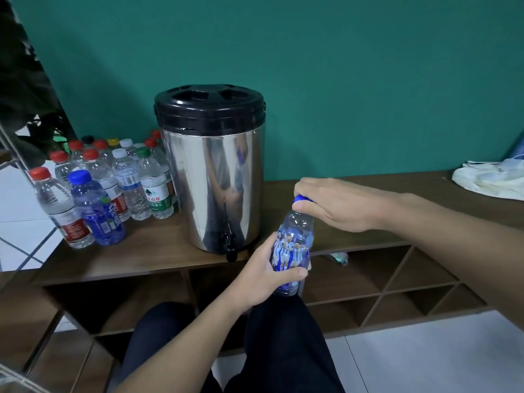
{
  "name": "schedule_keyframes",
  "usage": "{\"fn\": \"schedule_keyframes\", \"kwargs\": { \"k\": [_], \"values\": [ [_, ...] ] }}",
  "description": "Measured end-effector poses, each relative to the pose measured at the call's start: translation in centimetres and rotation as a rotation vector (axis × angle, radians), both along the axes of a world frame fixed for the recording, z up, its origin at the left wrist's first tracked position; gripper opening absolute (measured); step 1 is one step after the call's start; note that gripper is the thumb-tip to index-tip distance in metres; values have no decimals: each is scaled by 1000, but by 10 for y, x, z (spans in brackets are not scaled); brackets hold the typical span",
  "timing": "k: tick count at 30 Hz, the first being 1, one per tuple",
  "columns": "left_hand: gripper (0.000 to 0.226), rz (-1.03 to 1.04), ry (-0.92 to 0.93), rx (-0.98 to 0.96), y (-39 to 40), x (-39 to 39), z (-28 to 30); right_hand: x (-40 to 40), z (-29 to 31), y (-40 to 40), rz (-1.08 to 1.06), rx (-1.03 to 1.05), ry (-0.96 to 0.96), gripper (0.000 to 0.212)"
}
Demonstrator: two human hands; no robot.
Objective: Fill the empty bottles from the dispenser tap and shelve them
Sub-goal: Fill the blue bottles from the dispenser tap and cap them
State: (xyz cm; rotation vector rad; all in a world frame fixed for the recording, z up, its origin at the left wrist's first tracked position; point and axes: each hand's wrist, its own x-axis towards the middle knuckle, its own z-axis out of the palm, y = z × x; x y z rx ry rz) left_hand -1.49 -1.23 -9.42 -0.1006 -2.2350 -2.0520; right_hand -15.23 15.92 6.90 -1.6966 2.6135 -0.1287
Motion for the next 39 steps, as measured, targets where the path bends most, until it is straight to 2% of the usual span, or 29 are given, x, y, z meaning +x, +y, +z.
{"fn": "schedule_keyframes", "kwargs": {
  "k": [4, 10, 15, 21, 25, 31, 36, 39],
  "values": [
    [74, 47, -58, 41, -4, 9, -19, 5, -10, -7, 84, 42, -82, 21],
    [78, 72, -126, 61, -16, 19, -45, 11, -37, -13, 184, 15, -101, 38],
    [79, 51, -199, 76, -33, 20, -57, 6, -48, -27, 237, -60, -72, 38],
    [72, 121, -241, 68, -41, 25, -84, -17, -78, -43, -30, -121, -283, 32],
    [74, 133, -243, 21, -44, 26, -104, -29, -132, -59, -230, -152, -181, 27],
    [80, 166, -257, 19, -50, 29, -134, -37, -189, -75, -367, -197, -99, 31],
    [78, 203, -291, 98, -54, 38, -148, -40, -205, -77, -453, -327, -162, 39],
    [77, 240, -313, 126, -53, 45, -155, -30, -198, -78, -482, -448, -133, 25]
  ]
}}
